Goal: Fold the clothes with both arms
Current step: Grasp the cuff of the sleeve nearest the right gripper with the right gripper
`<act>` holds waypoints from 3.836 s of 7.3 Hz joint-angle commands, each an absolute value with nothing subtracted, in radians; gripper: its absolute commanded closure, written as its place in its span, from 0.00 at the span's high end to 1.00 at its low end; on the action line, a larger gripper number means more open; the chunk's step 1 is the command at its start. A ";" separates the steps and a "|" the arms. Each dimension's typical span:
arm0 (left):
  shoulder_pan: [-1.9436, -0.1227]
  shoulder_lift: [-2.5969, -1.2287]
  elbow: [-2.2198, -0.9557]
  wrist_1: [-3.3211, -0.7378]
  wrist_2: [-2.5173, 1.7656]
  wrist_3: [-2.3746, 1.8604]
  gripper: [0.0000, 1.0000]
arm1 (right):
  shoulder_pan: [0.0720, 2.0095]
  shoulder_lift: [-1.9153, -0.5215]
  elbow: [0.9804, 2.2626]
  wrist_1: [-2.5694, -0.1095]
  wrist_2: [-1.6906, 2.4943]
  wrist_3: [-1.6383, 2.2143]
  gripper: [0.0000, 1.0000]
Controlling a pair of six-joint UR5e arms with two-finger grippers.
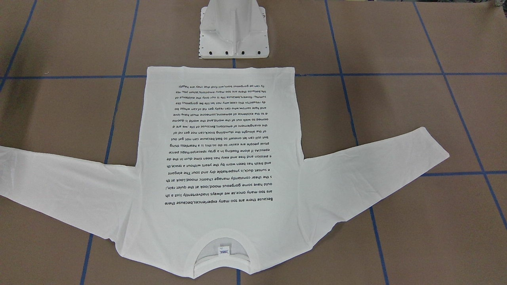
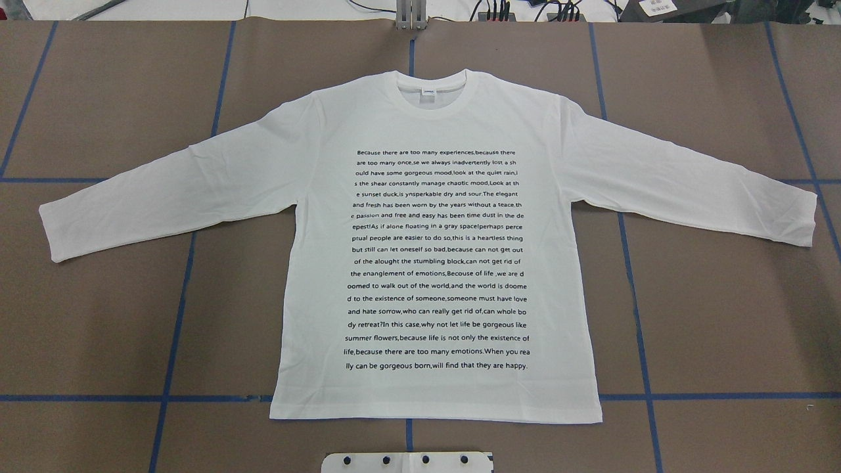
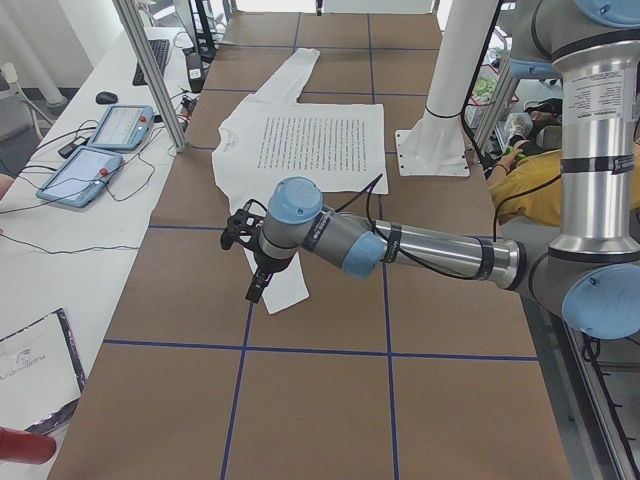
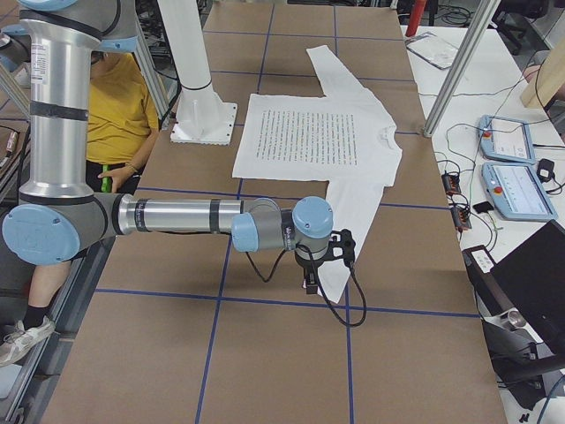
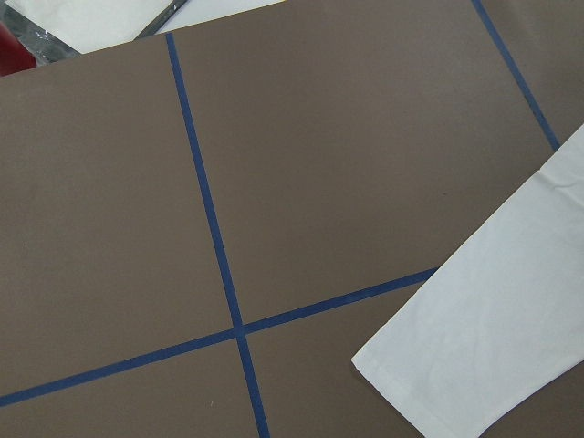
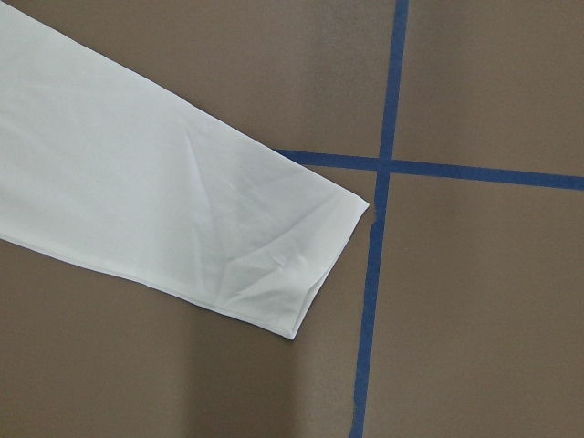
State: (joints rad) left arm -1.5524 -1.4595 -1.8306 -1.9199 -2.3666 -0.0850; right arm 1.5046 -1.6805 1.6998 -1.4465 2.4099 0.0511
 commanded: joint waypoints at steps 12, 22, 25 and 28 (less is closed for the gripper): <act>-1.549 -1.428 -1.841 -1.990 -2.431 -0.091 1.00 | 1.270 -1.548 1.275 -0.848 2.398 0.845 0.89; -1.549 -1.428 -1.848 -1.988 -2.433 -0.091 1.00 | 1.244 -1.548 1.218 -0.851 2.359 0.845 0.00; -1.549 -1.425 -1.864 -1.987 -2.433 -0.091 1.00 | 1.246 -1.546 1.270 -0.850 2.370 0.882 0.00; -1.549 -1.422 -1.870 -1.987 -2.433 -0.091 1.00 | 1.249 -1.557 1.446 -0.886 2.373 0.930 0.00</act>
